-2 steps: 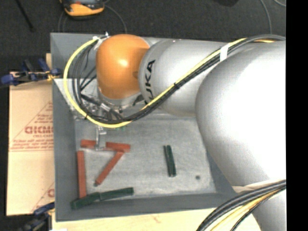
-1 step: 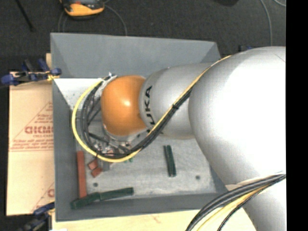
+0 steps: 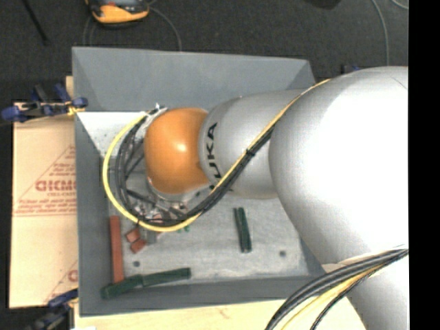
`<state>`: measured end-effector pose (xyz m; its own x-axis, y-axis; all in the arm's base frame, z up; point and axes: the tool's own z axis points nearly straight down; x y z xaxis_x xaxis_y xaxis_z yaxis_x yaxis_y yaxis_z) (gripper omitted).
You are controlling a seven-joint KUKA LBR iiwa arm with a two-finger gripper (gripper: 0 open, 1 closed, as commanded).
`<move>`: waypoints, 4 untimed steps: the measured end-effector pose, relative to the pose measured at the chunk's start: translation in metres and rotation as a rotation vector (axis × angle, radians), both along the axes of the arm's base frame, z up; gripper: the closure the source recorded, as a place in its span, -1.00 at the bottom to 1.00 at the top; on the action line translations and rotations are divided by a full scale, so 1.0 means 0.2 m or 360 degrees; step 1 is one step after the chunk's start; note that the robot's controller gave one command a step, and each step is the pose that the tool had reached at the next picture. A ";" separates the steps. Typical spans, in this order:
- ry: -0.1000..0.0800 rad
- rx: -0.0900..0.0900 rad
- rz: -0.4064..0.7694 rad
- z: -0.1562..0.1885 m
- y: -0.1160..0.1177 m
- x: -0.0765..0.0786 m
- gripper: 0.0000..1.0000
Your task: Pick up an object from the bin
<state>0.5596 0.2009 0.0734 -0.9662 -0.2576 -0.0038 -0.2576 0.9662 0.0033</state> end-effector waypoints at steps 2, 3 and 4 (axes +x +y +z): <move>-0.0001 -0.0003 0.0009 0.34 -0.03 0.05 -1.00; 0.0003 -0.0003 0.0005 0.28 -0.03 0.04 -1.00; -0.0001 -0.0004 0.0404 -0.01 -0.19 0.00 1.00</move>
Offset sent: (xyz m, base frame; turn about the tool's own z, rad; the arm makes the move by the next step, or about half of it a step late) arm 0.0066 -0.0051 0.0557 -0.0031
